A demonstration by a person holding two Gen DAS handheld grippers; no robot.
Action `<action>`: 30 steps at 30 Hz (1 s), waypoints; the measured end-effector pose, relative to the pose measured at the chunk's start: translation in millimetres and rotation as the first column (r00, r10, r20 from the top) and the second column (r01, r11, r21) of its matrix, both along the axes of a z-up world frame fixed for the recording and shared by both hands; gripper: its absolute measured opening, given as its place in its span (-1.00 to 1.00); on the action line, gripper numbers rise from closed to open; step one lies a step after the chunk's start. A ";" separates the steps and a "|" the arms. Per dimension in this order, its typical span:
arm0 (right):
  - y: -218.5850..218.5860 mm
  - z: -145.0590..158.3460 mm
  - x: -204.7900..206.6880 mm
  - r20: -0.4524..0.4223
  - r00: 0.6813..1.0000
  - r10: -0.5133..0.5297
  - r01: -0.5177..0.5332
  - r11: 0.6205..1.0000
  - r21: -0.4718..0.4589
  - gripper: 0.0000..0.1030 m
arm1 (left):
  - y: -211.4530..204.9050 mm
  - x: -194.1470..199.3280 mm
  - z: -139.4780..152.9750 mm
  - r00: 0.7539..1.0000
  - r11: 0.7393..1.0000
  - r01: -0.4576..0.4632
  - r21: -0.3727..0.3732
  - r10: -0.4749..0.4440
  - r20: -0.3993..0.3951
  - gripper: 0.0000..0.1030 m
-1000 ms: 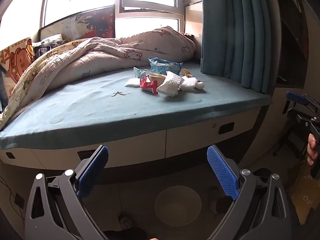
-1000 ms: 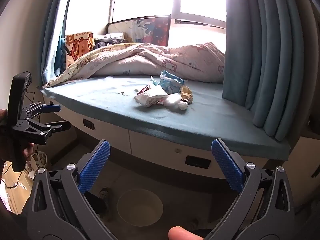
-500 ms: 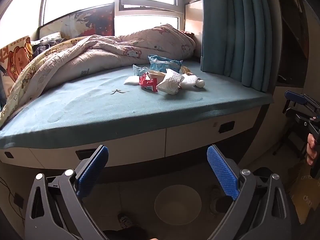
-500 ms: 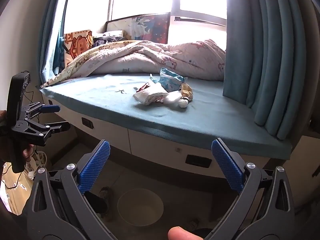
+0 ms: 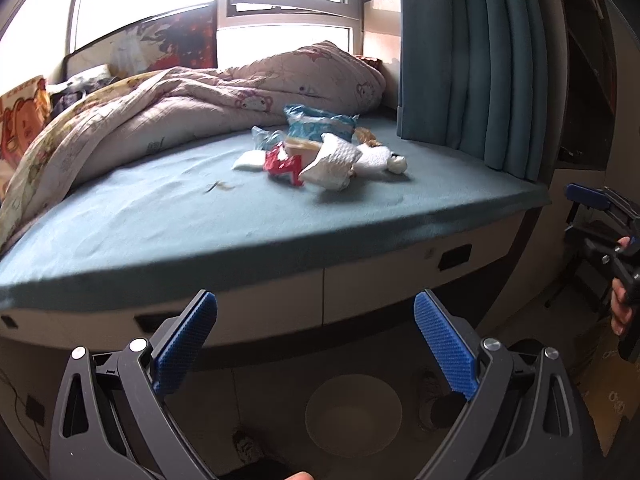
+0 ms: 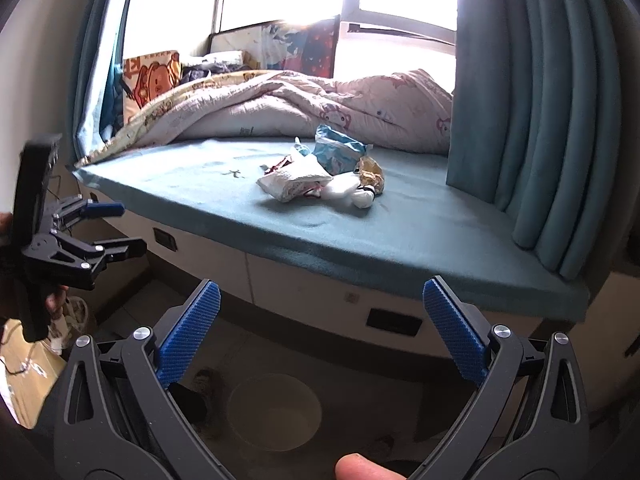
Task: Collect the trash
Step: 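Move both tools toward the trash pile on the teal mattress, then grasp the white bubble-wrap pouch with the left tool while the right tool grasps white foam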
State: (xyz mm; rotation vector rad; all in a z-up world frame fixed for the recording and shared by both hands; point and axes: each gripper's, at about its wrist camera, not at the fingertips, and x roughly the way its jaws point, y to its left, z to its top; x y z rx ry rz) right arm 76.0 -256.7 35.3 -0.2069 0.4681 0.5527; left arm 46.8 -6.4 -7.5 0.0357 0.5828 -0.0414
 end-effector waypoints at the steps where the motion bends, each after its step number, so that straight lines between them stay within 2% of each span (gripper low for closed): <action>1: 3.7 1.4 12.5 -0.010 1.000 0.001 -0.001 1.000 -0.001 0.90 | -1.7 6.7 1.8 1.000 1.000 0.004 -0.001 -0.004 0.003 0.89; 5: 13.9 7.2 59.5 -0.023 1.000 -0.008 0.008 1.000 -0.006 0.90 | -9.5 42.9 9.0 1.000 1.000 0.019 -0.005 -0.019 0.016 0.89; 11: 14.2 10.7 124.5 -0.030 0.999 -0.041 0.041 0.999 -0.006 0.90 | -17.7 117.3 10.1 1.000 1.000 0.021 -0.015 -0.021 0.002 0.89; 19: 11.4 -1.7 169.3 -0.055 0.998 -0.015 0.014 1.000 -0.009 0.90 | -23.1 194.3 6.9 1.000 1.000 -0.002 -0.010 0.002 -0.016 0.84; 22: 12.2 -8.2 177.8 -0.068 0.998 -0.010 0.009 1.000 -0.017 0.90 | -28.7 212.0 1.2 0.999 1.000 0.005 0.003 -0.005 -0.046 0.41; 24: 11.8 -10.7 180.3 -0.073 0.997 -0.008 0.007 1.000 -0.015 0.90 | -33.4 219.5 -4.6 0.997 1.000 0.021 0.019 -0.019 -0.073 0.01; 27: 12.3 -13.0 184.0 -0.079 0.997 -0.007 0.006 1.000 -0.007 0.90 | -33.0 221.8 -10.6 0.997 0.999 0.010 0.032 -0.008 -0.074 -0.17; 30: 15.1 -15.8 188.4 -0.088 0.996 -0.019 0.019 1.000 -0.007 0.90 | -25.4 212.7 -6.3 0.998 1.000 -0.005 0.006 0.005 -0.057 -0.24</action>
